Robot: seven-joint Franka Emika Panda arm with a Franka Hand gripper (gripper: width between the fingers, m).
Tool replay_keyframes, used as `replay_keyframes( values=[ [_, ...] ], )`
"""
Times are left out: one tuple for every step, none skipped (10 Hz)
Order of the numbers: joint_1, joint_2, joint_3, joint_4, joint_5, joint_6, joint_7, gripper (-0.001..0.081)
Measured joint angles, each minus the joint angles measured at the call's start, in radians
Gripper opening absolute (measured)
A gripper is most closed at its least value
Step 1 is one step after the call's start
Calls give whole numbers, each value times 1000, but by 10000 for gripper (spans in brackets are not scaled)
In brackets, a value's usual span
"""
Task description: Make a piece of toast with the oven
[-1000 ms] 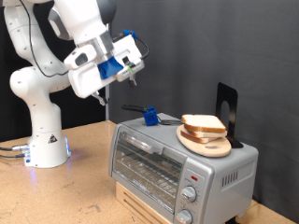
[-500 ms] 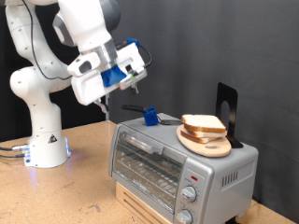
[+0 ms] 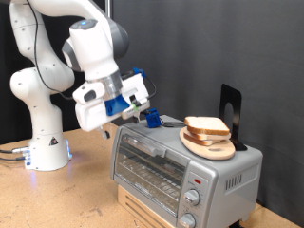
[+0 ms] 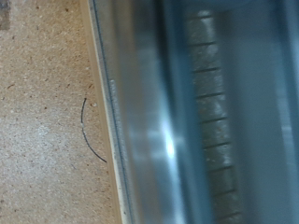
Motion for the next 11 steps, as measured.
replay_keyframes(
  values=[
    [0, 16, 0, -8, 5, 24, 0, 808],
    [0, 29, 0, -15, 7, 43, 0, 808],
    [-2, 42, 0, -22, 7, 61, 0, 808],
    [-5, 46, -1, -24, 5, 68, 1, 808],
    [-15, 45, -1, -25, -5, 68, 5, 808],
    [-32, 42, -1, -26, -30, 67, 19, 808],
    [-53, 40, -2, -27, -62, 66, 38, 808],
    [-78, 40, -3, -29, -91, 66, 52, 808],
    [-97, 45, -9, -29, -106, 66, 57, 808],
    [-112, 51, -14, -29, -114, 65, 57, 808],
    [-128, 58, -17, -28, -124, 62, 57, 808]
  ],
)
